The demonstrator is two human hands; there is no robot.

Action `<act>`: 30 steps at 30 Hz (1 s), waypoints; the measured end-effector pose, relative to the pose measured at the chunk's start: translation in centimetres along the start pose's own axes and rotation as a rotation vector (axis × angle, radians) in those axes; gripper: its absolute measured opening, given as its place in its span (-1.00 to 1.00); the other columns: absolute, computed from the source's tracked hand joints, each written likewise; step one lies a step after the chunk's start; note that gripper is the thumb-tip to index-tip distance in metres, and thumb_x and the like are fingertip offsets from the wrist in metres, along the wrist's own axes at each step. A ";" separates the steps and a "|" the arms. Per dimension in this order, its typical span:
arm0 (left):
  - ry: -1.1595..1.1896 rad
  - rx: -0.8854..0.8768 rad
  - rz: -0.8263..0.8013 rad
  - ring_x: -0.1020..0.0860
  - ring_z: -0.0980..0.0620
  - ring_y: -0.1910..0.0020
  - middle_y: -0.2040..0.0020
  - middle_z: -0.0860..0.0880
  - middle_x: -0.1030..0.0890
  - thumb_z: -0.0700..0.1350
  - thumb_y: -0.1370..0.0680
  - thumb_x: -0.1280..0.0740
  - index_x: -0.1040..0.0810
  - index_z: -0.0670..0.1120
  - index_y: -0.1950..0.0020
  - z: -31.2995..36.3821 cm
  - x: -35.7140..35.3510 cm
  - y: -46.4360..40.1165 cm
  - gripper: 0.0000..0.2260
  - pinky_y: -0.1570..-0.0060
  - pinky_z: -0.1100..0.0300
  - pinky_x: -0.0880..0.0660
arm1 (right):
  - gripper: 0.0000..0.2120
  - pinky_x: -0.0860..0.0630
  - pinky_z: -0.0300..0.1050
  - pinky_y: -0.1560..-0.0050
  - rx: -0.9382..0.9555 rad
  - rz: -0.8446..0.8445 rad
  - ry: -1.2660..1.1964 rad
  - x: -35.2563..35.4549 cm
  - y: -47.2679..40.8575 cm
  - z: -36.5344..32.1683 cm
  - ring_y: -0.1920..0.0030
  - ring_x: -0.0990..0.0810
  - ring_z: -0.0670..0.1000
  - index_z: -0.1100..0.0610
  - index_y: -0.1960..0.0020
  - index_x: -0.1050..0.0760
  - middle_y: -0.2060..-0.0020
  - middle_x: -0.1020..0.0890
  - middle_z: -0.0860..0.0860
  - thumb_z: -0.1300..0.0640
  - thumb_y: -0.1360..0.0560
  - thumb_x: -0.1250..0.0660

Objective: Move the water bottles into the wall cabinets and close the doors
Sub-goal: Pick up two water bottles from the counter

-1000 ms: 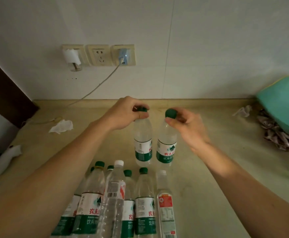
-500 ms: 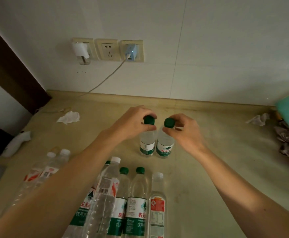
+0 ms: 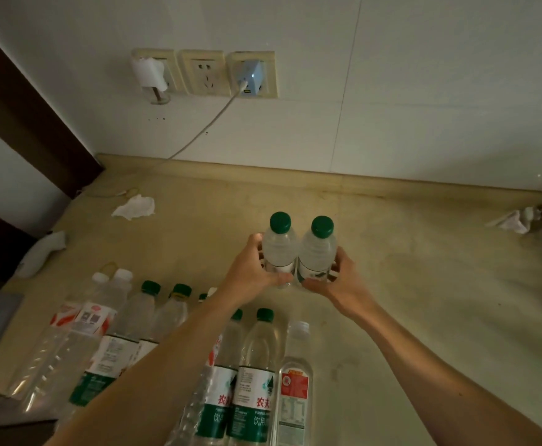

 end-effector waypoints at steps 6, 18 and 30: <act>0.070 -0.053 0.103 -0.60 0.12 -0.12 -0.11 0.13 -0.61 0.03 -0.33 -0.62 -0.42 0.10 -0.23 -1.0 -0.6 0.0 -0.43 -0.16 0.02 -0.58 | -0.35 -0.53 -0.42 0.08 0.029 0.084 -0.008 -0.5 -0.4 0.5 -0.05 -0.60 -0.34 -0.20 -0.24 -0.41 -0.08 -0.64 -0.23 0.15 -0.30 -0.64; 0.239 -0.380 0.146 -0.59 0.30 -0.11 -0.11 0.28 -0.62 0.09 -0.32 -0.62 -0.47 0.22 -0.18 6.2 4.5 5.8 -0.48 0.02 0.40 -0.54 | -0.46 -0.48 -0.52 0.26 0.158 0.343 -0.146 0.8 7.5 -10.0 0.10 -0.63 -0.38 -0.15 -0.13 -0.49 0.12 -0.67 -0.38 0.16 -0.29 -0.65; 0.294 -0.997 0.261 -0.63 0.19 -0.05 -0.07 0.24 -0.65 0.16 -0.30 -0.55 -0.50 0.21 -0.24 27.4 17.4 20.4 -0.46 0.11 0.33 -0.57 | -0.52 -0.61 -0.02 -0.08 0.690 0.569 -0.176 4.4 21.2 -33.1 -0.07 -0.69 -0.05 -0.17 -0.09 -0.58 -0.02 -0.73 -0.14 -0.14 -0.21 -0.61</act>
Point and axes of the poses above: each hand's wrist, its own y-axis away from the middle knuckle, its own x-axis out of the back of the hand, z = x × y, the point moved 1 cm from there along -y, towards the middle knuckle
